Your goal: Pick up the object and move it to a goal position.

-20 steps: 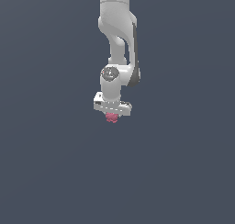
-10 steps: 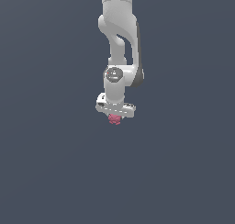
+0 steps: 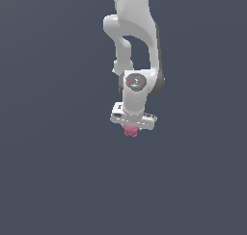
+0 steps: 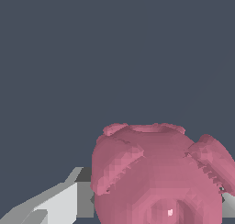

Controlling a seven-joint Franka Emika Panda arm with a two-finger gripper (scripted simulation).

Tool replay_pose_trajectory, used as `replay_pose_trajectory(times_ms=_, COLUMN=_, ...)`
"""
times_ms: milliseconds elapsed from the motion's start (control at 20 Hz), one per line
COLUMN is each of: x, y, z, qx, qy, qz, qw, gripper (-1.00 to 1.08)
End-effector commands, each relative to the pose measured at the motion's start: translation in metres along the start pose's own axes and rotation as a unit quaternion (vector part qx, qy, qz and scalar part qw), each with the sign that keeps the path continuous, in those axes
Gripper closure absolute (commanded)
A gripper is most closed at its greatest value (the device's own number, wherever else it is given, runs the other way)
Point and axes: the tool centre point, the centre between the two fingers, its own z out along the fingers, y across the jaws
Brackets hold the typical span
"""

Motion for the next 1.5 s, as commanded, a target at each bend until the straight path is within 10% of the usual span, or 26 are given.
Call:
replay_pose_trajectory(times_ms=0, x=0.011, y=-0.019, z=-0.007, qx=0.000, qy=0.000, qz=0.000, qw=1.0000, gripper=1.08)
replay_pose_trajectory(times_ms=1450, x=0.102, y=-0.166, z=-0.058, qx=0.000, qy=0.000, qz=0.000, qw=1.0000, gripper=1.08)
